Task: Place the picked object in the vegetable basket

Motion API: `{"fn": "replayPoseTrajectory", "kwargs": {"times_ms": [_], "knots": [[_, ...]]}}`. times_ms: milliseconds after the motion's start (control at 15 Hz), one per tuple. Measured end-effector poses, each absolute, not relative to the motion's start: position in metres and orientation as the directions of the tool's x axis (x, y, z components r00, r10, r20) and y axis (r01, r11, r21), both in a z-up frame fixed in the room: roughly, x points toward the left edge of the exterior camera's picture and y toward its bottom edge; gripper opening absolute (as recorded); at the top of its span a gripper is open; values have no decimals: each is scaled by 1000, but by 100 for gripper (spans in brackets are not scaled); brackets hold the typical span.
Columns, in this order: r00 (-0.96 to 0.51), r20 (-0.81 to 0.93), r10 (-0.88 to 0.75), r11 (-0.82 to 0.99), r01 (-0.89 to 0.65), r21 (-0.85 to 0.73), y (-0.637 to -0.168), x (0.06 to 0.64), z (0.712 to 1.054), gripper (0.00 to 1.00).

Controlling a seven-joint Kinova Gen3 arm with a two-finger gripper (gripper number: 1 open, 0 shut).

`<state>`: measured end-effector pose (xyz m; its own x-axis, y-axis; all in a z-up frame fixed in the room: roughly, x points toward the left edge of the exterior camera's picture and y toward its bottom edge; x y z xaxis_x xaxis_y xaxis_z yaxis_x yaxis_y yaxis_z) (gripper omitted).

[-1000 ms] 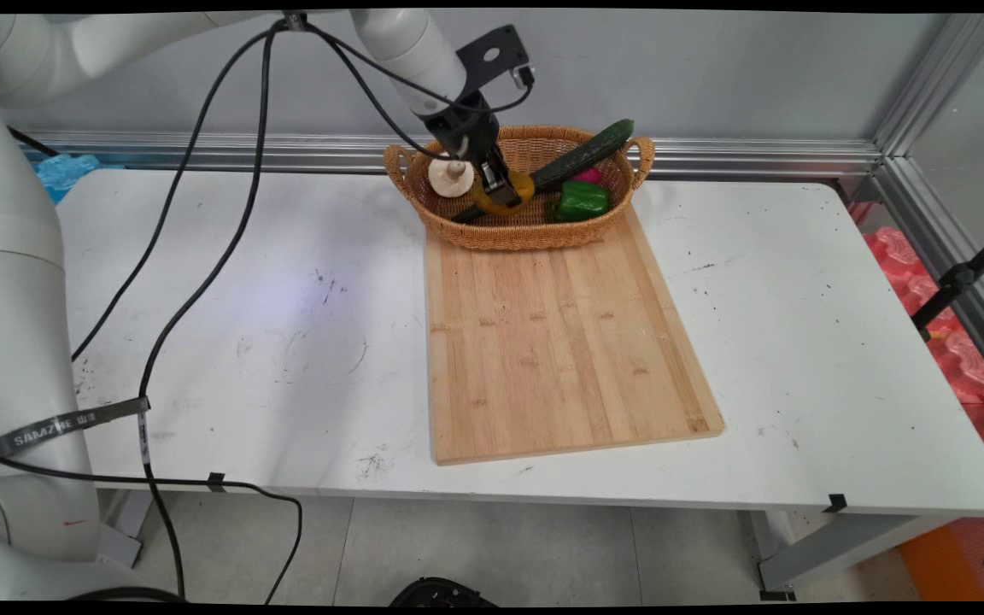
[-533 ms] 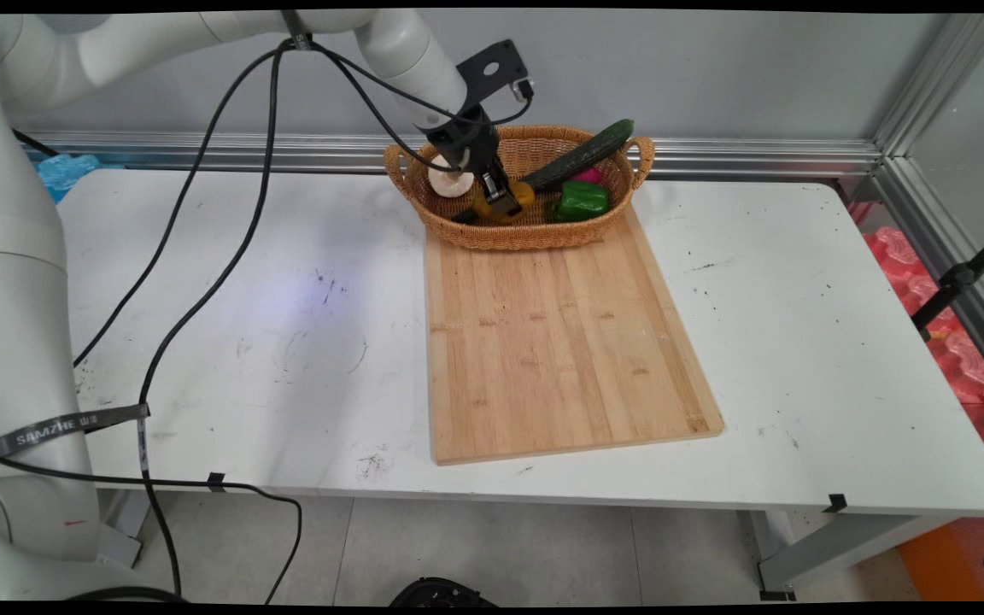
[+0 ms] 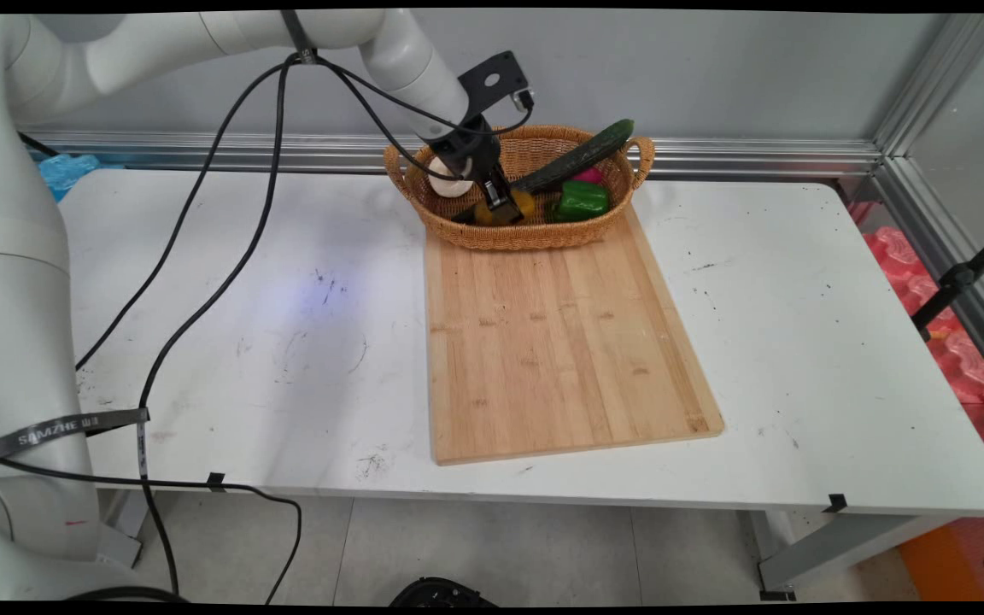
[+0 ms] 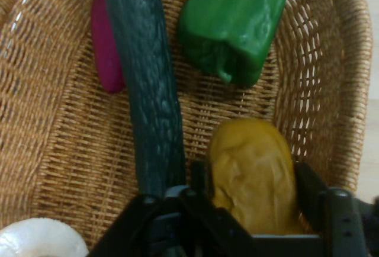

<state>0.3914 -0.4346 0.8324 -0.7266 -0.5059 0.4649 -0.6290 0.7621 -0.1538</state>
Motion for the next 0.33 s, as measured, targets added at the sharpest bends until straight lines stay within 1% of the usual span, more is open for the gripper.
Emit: {"fn": "replayPoseTrajectory", "kwargs": {"times_ms": [333], "knots": [[-718, 477, -507, 758, -635, -151, -437, 390, 830, 100]]}}
